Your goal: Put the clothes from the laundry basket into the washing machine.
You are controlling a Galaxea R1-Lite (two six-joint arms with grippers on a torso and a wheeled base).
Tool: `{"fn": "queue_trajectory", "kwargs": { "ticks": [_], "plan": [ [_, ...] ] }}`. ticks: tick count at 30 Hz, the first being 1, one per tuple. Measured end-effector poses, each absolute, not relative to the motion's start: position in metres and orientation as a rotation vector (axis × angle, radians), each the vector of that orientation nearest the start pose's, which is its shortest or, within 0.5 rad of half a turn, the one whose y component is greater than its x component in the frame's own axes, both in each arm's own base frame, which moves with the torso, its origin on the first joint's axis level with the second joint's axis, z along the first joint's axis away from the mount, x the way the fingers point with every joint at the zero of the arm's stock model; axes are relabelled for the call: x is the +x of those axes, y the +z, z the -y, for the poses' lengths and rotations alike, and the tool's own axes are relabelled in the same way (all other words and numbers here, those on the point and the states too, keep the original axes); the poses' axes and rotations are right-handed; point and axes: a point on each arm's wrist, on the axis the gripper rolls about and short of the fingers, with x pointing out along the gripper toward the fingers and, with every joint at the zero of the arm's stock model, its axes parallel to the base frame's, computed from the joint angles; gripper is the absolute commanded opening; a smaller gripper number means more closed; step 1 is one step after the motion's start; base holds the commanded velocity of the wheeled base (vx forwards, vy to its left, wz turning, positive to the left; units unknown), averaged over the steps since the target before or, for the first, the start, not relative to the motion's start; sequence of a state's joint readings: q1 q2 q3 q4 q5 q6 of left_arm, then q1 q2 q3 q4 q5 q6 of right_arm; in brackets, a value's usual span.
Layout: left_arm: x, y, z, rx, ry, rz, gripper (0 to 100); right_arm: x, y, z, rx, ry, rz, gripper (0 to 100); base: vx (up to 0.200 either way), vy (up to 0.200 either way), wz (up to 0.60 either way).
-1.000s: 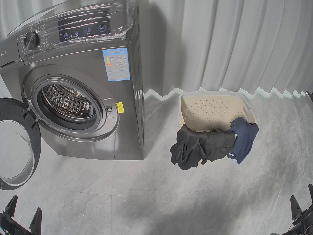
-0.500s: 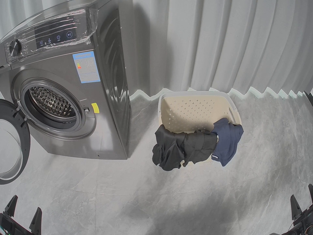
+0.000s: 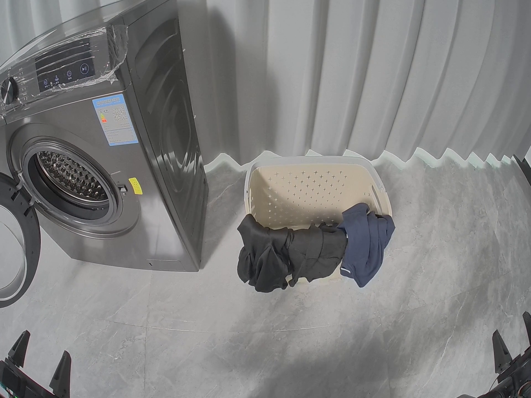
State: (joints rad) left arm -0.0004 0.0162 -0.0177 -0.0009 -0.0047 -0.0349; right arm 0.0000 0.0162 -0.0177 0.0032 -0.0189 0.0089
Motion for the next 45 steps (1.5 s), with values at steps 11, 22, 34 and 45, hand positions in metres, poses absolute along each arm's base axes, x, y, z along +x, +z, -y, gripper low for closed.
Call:
{"fn": "queue_trajectory", "kwargs": {
  "ticks": [11,22,34,45],
  "plan": [
    [-0.0229,0.0809,0.0001,-0.036,-0.005,0.003,100,-0.0229,0.0805,0.0004,0.009,-0.019,-0.001,100,0.055,0.000,0.00],
    [-0.0229,0.0809,0.0001,-0.037,-0.004,0.003,100,-0.0229,0.0804,0.0004,0.009,-0.020,-0.002,100,0.000,-0.182,0.00],
    [-0.0229,0.0808,0.0001,-0.037,-0.005,0.002,100,-0.0229,0.0805,0.0004,0.009,-0.020,-0.001,100,0.000,-0.083,0.00],
    [-0.0229,0.0809,0.0001,-0.037,-0.005,0.003,100,-0.0229,0.0804,0.0004,0.009,-0.020,-0.002,100,0.055,0.000,0.00]
  ]
}}
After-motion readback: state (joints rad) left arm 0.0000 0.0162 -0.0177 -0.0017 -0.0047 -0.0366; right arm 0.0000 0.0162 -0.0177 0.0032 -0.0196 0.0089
